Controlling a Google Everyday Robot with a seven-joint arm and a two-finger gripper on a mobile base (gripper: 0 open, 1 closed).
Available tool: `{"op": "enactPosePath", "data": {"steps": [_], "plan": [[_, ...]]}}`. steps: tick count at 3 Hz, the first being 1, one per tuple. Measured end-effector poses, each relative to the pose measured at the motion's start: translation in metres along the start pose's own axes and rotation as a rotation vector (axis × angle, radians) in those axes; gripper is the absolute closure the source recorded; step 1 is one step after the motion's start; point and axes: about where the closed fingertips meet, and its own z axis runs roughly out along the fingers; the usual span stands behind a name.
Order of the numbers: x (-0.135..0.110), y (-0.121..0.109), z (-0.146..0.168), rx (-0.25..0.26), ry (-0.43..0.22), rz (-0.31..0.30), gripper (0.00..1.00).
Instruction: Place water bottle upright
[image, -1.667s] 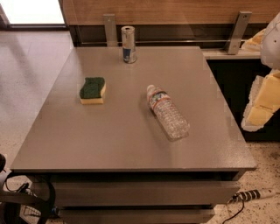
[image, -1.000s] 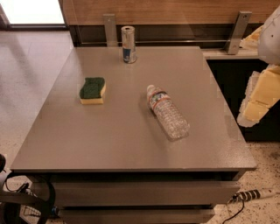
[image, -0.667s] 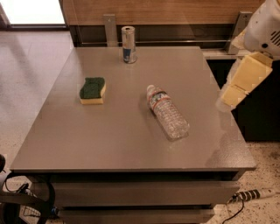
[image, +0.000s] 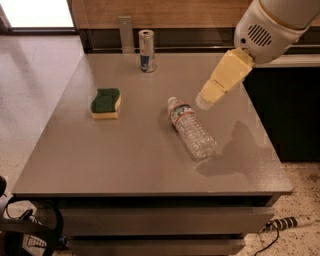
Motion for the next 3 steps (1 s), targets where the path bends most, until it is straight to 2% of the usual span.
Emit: {"op": "enactPosePath", "data": {"steps": [1, 2, 3], "plan": [[-0.007, -0.004, 0.012, 0.053, 0.093, 0.114, 0.0], [-0.004, -0.011, 0.022, 0.086, 0.165, 0.257, 0.0], [-0.007, -0.012, 0.023, 0.092, 0.152, 0.292, 0.0]]}}
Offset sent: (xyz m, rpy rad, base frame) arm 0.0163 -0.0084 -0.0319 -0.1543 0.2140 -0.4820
